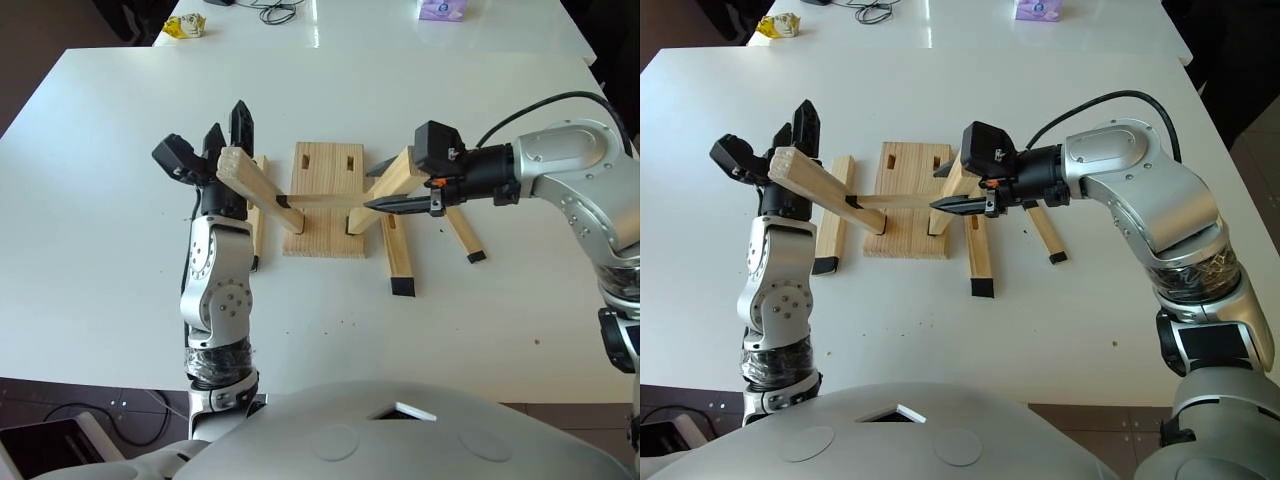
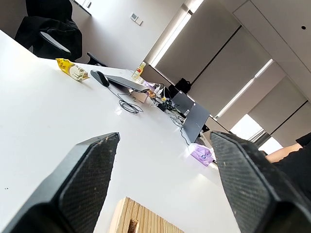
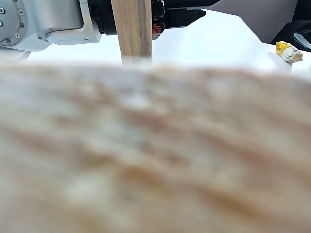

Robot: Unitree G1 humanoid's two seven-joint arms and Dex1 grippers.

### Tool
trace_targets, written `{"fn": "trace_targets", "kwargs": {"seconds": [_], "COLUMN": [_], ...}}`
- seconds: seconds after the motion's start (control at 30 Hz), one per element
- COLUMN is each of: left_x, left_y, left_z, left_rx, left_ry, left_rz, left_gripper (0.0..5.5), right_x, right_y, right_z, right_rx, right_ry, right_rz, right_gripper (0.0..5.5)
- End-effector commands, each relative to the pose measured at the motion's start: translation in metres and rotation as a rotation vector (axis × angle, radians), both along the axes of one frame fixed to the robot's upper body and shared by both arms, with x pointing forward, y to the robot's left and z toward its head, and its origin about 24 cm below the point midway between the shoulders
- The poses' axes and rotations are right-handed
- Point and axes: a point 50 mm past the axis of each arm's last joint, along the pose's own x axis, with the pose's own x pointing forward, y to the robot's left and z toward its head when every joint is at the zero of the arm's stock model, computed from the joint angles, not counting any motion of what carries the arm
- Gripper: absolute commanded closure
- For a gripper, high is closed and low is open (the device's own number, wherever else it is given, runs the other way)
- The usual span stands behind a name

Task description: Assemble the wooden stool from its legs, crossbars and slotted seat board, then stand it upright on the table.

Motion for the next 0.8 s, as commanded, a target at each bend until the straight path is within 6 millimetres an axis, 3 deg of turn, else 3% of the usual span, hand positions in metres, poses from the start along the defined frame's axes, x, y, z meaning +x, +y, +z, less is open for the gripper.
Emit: {"fn": "trace_targets", "kwargs": {"seconds": [0.03, 0.17, 0.3, 0.57, 0.8], "left_x": [-0.003, -0.006, -0.012, -0.013, -0.033], "left_y": [-0.026, 0.008, 0.024, 0.034, 0.095], "left_z": [0.054, 0.075, 0.089, 0.062, 0.088], "left_rx": [-0.036, -0.026, 0.013, 0.036, -0.128], "left_ry": [-0.231, -0.292, -0.325, -0.224, -0.415], "left_rz": [-0.165, -0.035, 0.014, 0.064, 0.282], "left_gripper": [2.06, 2.06, 2.06, 2.06, 2.06], "right_x": [0.001, 0.003, 0.005, 0.010, 0.017], "right_y": [0.000, -0.001, 0.001, 0.001, -0.013], "right_z": [-0.053, -0.054, -0.051, -0.032, -0.019], "right_rx": [-0.129, -0.131, -0.119, -0.104, -0.131], "right_ry": [0.204, 0.201, 0.196, 0.179, 0.144], "right_rz": [-0.150, -0.168, -0.178, -0.165, -0.158], "right_gripper": [3.48, 3.48, 3.48, 3.48, 3.48]}}
